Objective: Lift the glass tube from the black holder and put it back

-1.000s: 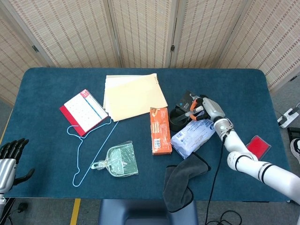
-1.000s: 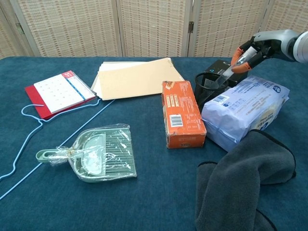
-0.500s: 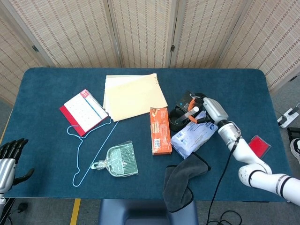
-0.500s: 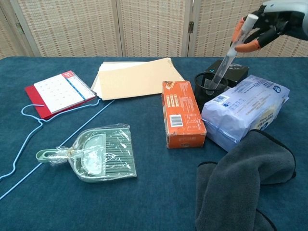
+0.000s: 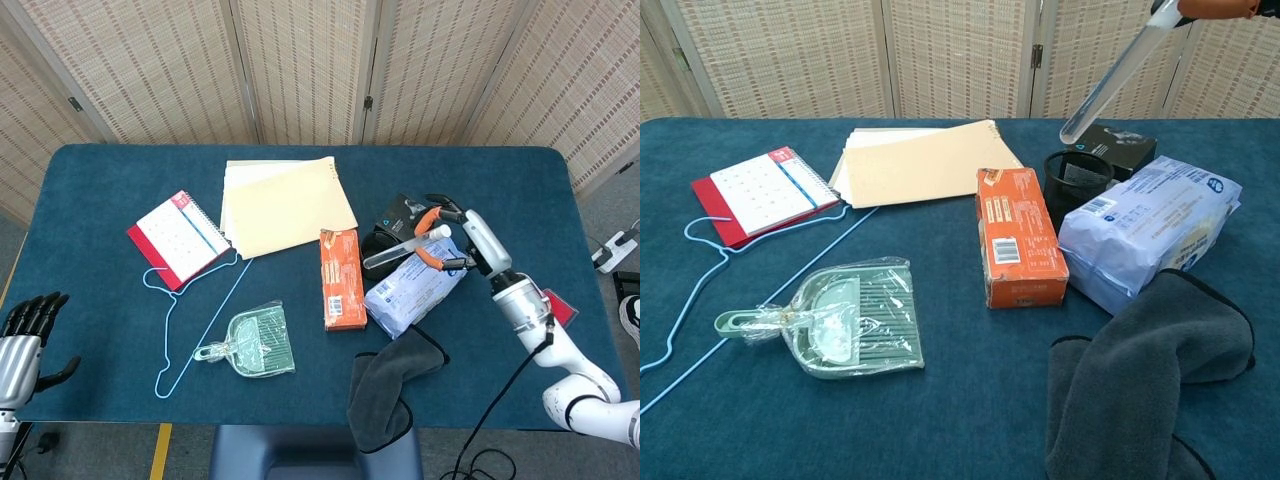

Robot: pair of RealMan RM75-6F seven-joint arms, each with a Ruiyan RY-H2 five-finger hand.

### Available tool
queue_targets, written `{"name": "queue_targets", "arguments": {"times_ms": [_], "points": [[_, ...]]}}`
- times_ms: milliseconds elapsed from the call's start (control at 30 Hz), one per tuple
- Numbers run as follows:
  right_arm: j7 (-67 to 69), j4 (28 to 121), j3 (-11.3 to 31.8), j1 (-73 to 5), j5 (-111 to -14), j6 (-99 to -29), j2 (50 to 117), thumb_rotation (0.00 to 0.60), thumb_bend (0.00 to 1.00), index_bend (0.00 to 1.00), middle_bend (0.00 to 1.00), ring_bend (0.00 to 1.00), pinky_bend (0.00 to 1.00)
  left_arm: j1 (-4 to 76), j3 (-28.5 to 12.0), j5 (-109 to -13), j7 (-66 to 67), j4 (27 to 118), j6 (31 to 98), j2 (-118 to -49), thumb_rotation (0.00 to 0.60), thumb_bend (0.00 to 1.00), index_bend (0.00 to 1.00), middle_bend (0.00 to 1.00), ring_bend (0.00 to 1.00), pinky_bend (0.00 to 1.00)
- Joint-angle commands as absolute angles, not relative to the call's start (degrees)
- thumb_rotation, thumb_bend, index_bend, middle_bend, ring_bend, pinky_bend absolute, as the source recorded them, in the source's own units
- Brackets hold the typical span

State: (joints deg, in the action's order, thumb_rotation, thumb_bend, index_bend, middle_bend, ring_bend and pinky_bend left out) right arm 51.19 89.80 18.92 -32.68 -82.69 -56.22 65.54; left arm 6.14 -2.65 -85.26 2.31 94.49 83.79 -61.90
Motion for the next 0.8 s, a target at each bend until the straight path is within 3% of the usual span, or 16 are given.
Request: {"name": "queue_targets", "arguments": {"times_ms": [33,200,300,800], "points": [[35.93,86.76,17.91,-30.79,-82.77,-62.99,66.78,0.6,0.48,0.65,0.39,0.09,0.16,6.19,-2.68,-85.18,2.36,94.58,83.72,-61.89,0.6,0.28,0.13,0.12,0.09,0.11],[25.76,86.43,18.06,-29.99,-81.37,-67.54,68.84,0.6,0.48,0.65,0.4,0.1,0.16,6.16,-2.58,-85.17,2.36,94.65,83.69,-61.95,0.6,0.28,0.13,0.12,0.09,0.11],[26.77,88.19,17.95,-29.81,-80.51,-67.43,68.72,0.6,0.48,0.65,0.4,0.11,0.16,6.07,-2.52,-85.19,2.25,94.54,83.79,-61.94,0.6,0.28,0.13,0.12,0.09,0.11],[65.26,92.15,16.04,-29.53,-85.16,-62.39,62.27,0.6,0.48,0.65,0.41,0.12,0.16,6.06,-2.44,-85.33,1.83,94.23,83.83,-61.93,0.6,0.28,0.13,0.12,0.09,0.11]]}}
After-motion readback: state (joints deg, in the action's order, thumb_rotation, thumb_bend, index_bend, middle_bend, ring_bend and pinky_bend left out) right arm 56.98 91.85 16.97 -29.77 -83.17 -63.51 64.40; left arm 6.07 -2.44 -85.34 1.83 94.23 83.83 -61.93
